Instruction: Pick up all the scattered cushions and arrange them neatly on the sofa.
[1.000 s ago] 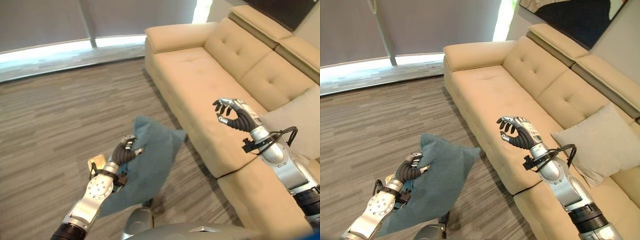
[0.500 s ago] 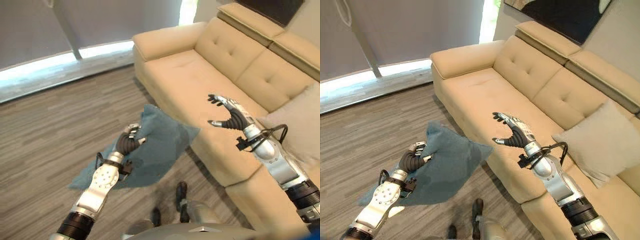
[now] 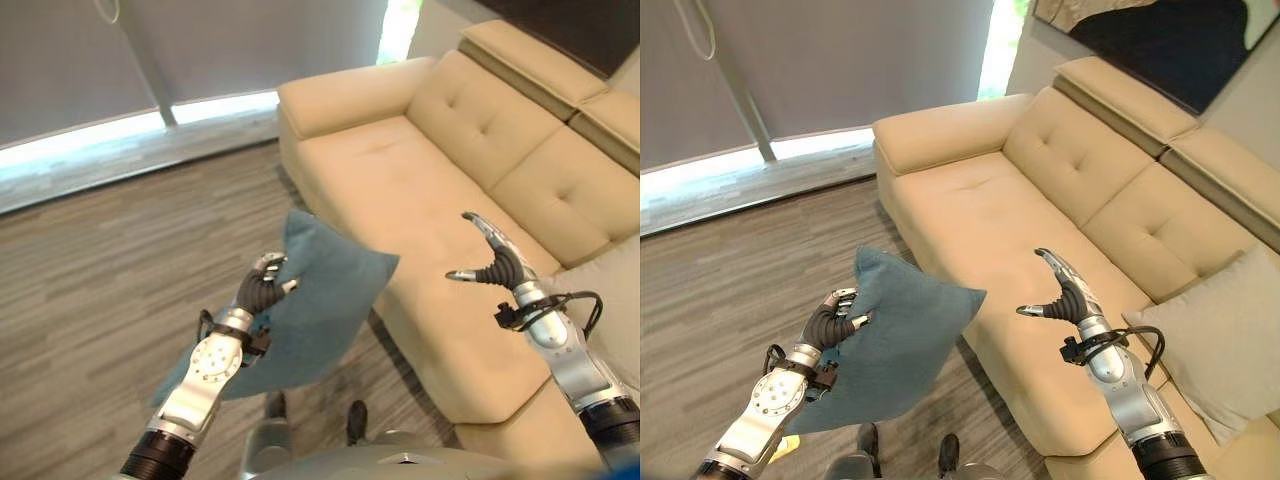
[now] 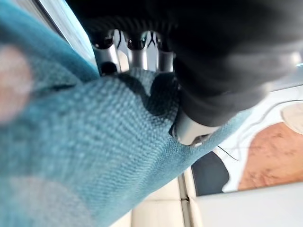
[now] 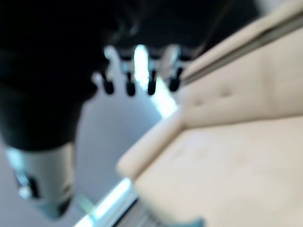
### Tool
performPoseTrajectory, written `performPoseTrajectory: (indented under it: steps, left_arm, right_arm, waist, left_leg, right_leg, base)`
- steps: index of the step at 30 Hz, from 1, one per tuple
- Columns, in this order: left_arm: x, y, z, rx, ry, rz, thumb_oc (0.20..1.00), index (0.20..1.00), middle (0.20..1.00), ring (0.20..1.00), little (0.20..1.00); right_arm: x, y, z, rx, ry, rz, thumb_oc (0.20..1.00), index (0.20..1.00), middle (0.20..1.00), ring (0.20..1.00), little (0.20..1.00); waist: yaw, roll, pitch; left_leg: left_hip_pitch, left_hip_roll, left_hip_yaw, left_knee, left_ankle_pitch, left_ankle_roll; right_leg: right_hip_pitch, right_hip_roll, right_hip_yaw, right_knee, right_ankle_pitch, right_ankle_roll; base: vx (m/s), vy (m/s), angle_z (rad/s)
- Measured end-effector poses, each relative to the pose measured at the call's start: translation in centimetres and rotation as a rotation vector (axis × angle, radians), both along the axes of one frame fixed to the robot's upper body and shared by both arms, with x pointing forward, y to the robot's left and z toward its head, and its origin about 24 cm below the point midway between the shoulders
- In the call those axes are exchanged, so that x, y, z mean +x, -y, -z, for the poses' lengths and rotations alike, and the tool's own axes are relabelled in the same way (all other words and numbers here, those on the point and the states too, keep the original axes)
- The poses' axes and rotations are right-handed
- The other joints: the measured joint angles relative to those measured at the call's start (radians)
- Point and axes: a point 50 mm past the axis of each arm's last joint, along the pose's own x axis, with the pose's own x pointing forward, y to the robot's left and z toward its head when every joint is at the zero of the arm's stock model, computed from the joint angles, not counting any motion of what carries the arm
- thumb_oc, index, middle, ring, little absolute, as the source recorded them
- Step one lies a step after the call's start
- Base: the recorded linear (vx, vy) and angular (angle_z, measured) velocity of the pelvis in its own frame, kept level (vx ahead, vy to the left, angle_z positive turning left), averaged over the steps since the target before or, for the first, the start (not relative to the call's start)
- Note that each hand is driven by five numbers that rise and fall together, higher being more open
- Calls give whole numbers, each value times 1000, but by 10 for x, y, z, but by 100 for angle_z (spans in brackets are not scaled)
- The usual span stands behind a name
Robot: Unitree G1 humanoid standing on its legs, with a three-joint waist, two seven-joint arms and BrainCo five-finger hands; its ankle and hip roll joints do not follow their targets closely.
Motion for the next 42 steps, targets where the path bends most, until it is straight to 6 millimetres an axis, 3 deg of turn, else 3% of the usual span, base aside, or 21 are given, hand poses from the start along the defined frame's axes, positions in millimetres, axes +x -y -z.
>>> performPoseTrajectory:
  steps: [3,7,22,25,37,42]
  left_arm:
    - [1,5,-14,-23,52,32,200,200,200,200,200]
    - [10,9,-33,-60,127,47,200,200,200,200,200]
    - [22,25,-50,-156,183,101,200,200,200,200,200]
    - [18,37,-59,-206,218,150,200,200,200,200,200]
    - [23,43,-72,-213,273,179,200,200,200,200,200]
    - [24,41,-73,-232,269,179,200,200,200,200,200]
  right_arm:
    - [-6,6,16,33,-64,54,1000,1000,1000,1000,1000]
    - [-14,4,45,168,-153,150,1000,1000,1000,1000,1000]
    - [-18,1,70,409,-235,281,1000,1000,1000,1000,1000]
    - [-24,1,84,506,-283,339,1000,1000,1000,1000,1000]
    - [-29,4,94,585,-315,395,1000,1000,1000,1000,1000]
    - [-32,-5,101,638,-342,406,1000,1000,1000,1000,1000]
  waist:
    - [-18,-2,-2]
    - [-10,18,-9]
    - [-44,90,-44]
    - [-44,97,-48]
    - [-45,104,-54]
    - [-40,107,-55]
  left_leg:
    - [46,-52,8,-65,19,16]
    - [68,-91,10,-65,-1,34]
    - [84,-70,34,-70,-11,23]
    - [84,-69,33,-70,-11,23]
    - [83,-66,25,-70,-11,24]
    - [82,-66,18,-70,-9,27]
  right_leg:
    - [14,-44,12,-1,-10,42]
    - [35,-84,12,-1,-20,70]
    - [42,-66,37,-5,-20,71]
    - [42,-65,37,-6,-20,70]
    - [45,-59,35,-6,-21,69]
    - [47,-59,32,-6,-20,68]
  base:
    - [56,61,-4]
    - [32,53,10]
    - [19,12,-6]
    - [0,0,0]
    - [3,-2,1]
    - [9,-6,2]
